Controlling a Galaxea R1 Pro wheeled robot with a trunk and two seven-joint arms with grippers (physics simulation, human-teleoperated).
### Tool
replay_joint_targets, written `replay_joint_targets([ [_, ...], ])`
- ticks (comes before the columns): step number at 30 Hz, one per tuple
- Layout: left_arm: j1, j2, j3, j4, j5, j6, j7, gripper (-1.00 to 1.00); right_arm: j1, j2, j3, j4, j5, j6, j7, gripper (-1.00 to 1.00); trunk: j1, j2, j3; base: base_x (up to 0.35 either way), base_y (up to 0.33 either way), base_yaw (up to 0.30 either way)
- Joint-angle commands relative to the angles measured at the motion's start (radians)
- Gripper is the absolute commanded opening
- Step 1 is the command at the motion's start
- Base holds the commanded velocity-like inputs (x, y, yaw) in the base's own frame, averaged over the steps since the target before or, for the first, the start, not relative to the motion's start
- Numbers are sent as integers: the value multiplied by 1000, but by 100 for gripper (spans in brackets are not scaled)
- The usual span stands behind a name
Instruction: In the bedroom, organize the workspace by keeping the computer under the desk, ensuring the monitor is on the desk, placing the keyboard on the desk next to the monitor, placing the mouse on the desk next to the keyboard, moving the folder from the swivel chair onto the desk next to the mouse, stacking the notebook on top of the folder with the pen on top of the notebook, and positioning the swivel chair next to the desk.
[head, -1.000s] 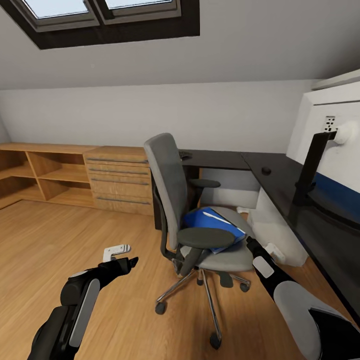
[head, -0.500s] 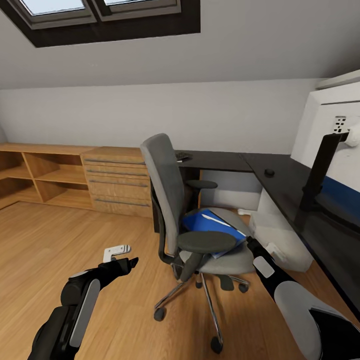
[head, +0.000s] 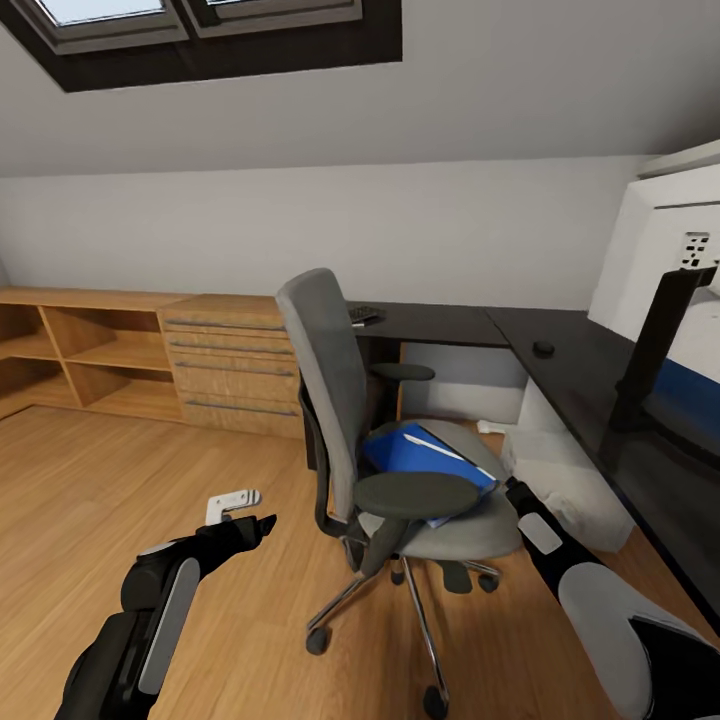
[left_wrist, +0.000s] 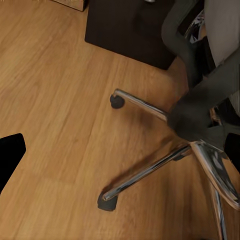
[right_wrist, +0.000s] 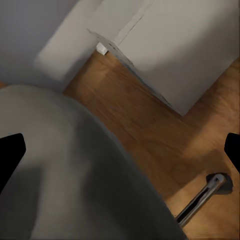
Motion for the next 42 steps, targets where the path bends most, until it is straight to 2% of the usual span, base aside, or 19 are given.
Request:
replay_joint_targets([
  [1, -1, -1, 2, -1, 7, 5, 3, 100, -1, -10, -6, 0, -33, 38, -3, 100, 0, 0, -1, 254, 0, 0],
  [4, -1, -1, 2, -1, 7, 4, 3, 100, -1, -22, -12, 0, -48, 72, -3, 100, 0, 0, -1, 98, 0, 0],
  [9, -1, -1, 2, -1, 6, 4, 3, 100, -1, -24, -17, 0, -52, 85, -14, 100, 0, 0, -1, 166, 0, 0],
  [14, -1, 0, 2, -1, 6, 4, 3, 100, -1, -27, -31, 0, -85, 174, -27, 100, 0, 0, -1, 61, 0, 0],
  [18, -1, 1, 3, -1, 6, 4, 3, 100, -1, -27, -34, 0, -97, 231, -30, 100, 0, 0, -1, 8, 0, 0],
  [22, -1, 1, 3, -1, 6, 4, 3, 100, -1, -28, -50, -1, -156, 313, -30, 100, 0, 0, -1, 0, 0, 0],
  [30, -1, 1, 3, -1, 6, 6, 3, 100, -1, -27, -52, -2, -171, 325, -28, 100, 0, 0, -1, 0, 0, 1],
  [35, -1, 1, 5, -1, 7, 6, 4, 100, -1, -27, -53, -2, -172, 324, -25, 100, 0, 0, -1, 0, 0, 182],
  [37, -1, 2, 25, -1, 8, 7, 4, 100, -1, -27, -53, -2, -171, 324, -25, 100, 0, 0, -1, 0, 0, 264],
  [42, -1, -2, 189, -1, 11, 7, 2, 100, -1, -27, -53, -2, -170, 323, -25, 100, 0, 0, -1, 0, 0, 274],
])
